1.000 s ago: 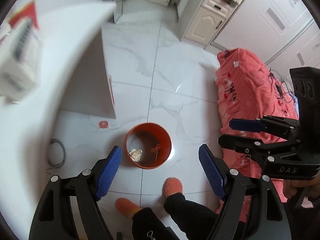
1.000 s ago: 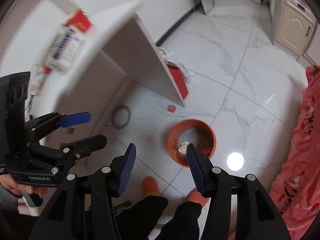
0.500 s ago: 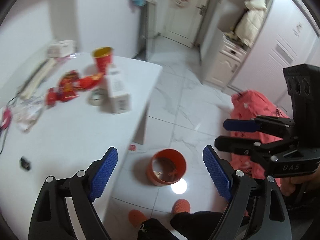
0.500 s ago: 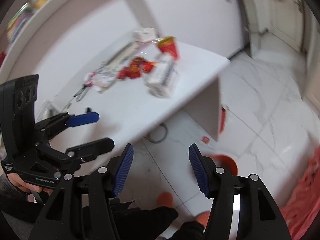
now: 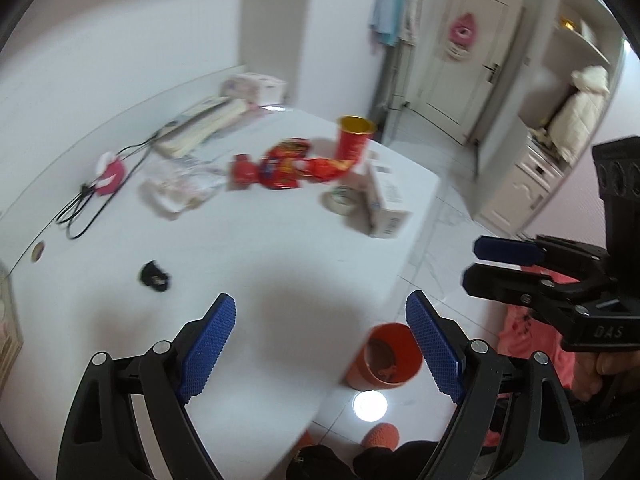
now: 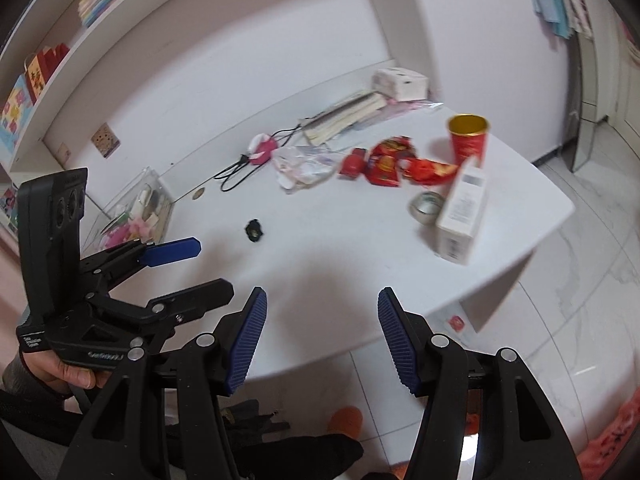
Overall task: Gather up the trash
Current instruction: 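Move both tools back over the desk toward the clear plastic bag, then grasp the clear plastic bag with the right tool, then carry the plastic bag with the right tool over the orange bin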
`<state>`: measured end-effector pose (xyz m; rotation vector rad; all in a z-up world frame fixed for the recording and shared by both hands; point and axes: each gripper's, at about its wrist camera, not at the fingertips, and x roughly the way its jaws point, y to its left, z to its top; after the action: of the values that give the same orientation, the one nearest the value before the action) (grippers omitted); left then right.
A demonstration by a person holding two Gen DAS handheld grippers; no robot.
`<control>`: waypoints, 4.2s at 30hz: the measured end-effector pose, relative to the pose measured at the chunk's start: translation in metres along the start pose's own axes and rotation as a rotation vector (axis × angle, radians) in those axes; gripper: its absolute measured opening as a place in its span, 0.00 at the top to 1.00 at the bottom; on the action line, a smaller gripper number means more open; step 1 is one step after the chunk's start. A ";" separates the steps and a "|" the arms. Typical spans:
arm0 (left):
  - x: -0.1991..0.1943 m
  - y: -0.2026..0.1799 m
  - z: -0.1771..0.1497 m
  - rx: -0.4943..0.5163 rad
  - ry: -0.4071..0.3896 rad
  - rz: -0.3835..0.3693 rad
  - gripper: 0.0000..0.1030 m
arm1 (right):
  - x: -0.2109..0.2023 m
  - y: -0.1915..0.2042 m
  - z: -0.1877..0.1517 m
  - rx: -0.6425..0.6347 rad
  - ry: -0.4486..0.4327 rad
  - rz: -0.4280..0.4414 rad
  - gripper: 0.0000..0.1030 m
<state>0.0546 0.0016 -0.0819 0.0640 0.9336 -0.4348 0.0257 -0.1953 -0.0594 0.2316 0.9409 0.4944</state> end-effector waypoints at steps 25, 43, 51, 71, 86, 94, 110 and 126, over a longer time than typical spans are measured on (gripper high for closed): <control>0.101 0.173 0.012 -0.136 0.181 0.141 0.16 | 0.169 0.041 0.080 0.002 0.110 0.073 0.43; 0.133 0.187 0.009 -0.040 0.222 0.149 0.72 | 0.213 0.028 0.101 0.057 0.122 0.050 0.43; 0.129 0.196 0.015 -0.101 0.224 0.026 0.82 | 0.232 0.031 0.126 0.040 0.101 0.051 0.43; 0.141 0.241 0.076 -0.127 0.129 0.010 0.82 | 0.343 0.050 0.165 -0.217 0.195 -0.090 0.55; 0.124 0.229 0.066 -0.136 0.133 -0.012 0.82 | 0.293 0.032 0.154 -0.047 0.142 0.030 1.00; 0.081 0.187 0.049 -0.109 0.106 0.002 0.82 | 0.219 0.049 0.128 -0.069 0.076 0.087 1.00; 0.016 0.057 0.024 -0.006 0.034 -0.054 0.82 | 0.047 0.019 0.041 -0.006 -0.031 0.085 1.00; 0.035 -0.114 0.028 0.285 0.092 -0.283 0.82 | -0.098 -0.088 -0.061 0.274 -0.170 -0.123 1.00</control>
<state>0.0497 -0.1206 -0.0781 0.2141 0.9692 -0.8320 -0.0452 -0.3216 -0.0594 0.4531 0.8488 0.2269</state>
